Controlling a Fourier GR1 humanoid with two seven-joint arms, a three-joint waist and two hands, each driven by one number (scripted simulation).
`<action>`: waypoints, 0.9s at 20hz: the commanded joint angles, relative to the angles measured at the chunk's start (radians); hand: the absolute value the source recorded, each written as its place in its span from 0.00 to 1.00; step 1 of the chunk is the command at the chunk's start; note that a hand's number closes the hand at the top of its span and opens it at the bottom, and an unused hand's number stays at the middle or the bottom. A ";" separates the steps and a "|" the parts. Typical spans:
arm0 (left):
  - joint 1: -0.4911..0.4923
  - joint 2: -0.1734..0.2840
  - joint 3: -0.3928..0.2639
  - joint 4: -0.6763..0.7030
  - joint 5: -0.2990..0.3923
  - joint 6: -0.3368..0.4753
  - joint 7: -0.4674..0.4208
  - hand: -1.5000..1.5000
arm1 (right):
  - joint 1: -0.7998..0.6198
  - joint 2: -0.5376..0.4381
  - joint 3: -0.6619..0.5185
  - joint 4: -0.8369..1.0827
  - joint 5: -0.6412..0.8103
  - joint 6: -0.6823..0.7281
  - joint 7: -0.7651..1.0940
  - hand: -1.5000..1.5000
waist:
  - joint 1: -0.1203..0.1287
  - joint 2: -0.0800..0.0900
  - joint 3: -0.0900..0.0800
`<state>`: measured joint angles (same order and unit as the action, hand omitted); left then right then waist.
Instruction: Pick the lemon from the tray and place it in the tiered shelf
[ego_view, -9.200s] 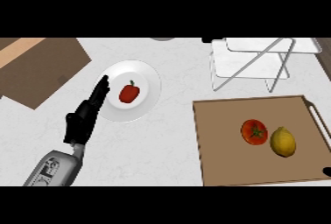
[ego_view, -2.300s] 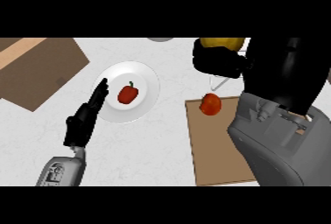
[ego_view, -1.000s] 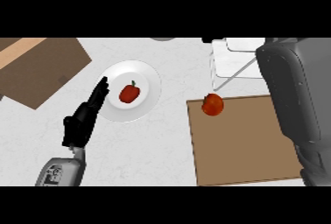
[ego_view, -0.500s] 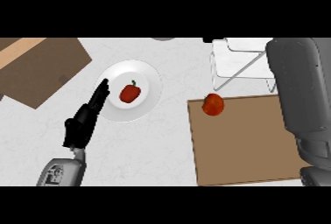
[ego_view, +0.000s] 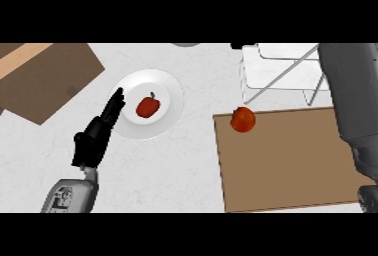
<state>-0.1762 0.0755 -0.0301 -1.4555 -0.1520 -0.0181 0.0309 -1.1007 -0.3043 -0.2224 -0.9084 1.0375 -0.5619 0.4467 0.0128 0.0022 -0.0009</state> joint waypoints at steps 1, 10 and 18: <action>-0.020 -0.011 0.000 0.029 -0.003 0.006 -0.009 0.50 | 0.019 -0.054 -0.006 0.068 0.124 -0.048 0.113 0.00 | -0.009 0.001 0.000; -0.021 -0.036 -0.014 -0.001 -0.020 0.029 0.030 0.50 | 0.094 -0.044 -0.035 -0.110 0.025 -0.013 0.160 0.00 | -0.017 -0.005 0.001; 0.046 0.005 0.007 -0.061 0.013 -0.020 0.017 0.50 | 0.063 -0.064 -0.086 -0.110 -0.182 0.030 0.044 0.00 | -0.003 -0.002 0.001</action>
<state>-0.1636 0.0708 -0.0243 -1.4755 -0.1499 -0.0227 0.0441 -1.0371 -0.3410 -0.2771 -1.0289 0.9526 -0.5531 0.5609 0.0053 -0.0016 -0.0013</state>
